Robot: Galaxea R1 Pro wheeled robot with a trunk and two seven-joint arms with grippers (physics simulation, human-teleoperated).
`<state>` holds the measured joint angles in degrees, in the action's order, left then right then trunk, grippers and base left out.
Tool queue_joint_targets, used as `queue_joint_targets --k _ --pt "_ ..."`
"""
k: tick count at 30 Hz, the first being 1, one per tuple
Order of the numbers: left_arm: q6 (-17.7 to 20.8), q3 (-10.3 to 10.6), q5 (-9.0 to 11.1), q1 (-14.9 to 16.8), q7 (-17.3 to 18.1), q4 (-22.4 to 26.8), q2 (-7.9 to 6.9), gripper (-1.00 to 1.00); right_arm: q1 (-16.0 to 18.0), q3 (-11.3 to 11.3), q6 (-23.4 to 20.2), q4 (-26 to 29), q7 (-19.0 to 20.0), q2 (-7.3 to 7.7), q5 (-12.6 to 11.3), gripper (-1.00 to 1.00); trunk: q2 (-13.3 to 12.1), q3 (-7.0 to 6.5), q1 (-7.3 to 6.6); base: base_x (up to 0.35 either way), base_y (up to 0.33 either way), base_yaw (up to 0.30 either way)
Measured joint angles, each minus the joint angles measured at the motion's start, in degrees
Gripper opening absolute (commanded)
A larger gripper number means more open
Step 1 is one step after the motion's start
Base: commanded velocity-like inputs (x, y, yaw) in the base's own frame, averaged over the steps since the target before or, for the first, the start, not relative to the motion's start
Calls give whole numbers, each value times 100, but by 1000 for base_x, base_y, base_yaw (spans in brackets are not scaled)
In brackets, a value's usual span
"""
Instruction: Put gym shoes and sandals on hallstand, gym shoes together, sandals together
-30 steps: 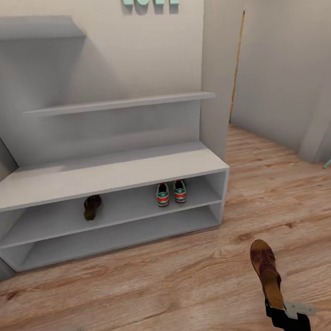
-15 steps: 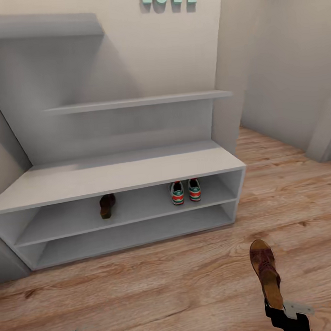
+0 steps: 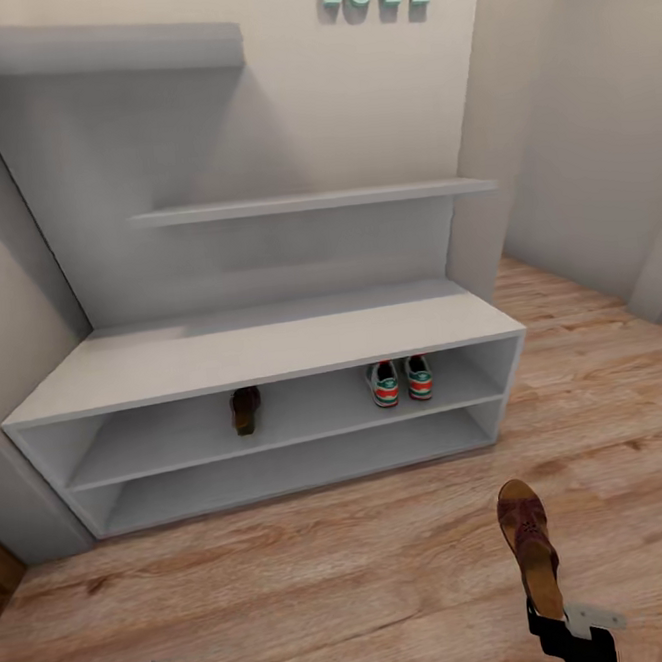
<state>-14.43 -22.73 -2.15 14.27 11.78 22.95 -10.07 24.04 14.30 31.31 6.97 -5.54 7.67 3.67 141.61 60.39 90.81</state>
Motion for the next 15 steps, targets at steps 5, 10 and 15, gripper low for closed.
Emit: queue_joint_targets --k 5,10,15 --pt "0 0 0 0 -2 0 1 100 0 -3 7 2 1 -38 -3 -100 0 0 0 -63 307 0" --pt "0 0 0 0 -4 0 1 100 0 6 8 2 0 -46 -6 -100 0 0 0 -15 307 4" --pt "0 1 -2 -1 0 1 0 100 1 3 9 1 0 -47 -8 -100 0 0 0 -1 307 135"
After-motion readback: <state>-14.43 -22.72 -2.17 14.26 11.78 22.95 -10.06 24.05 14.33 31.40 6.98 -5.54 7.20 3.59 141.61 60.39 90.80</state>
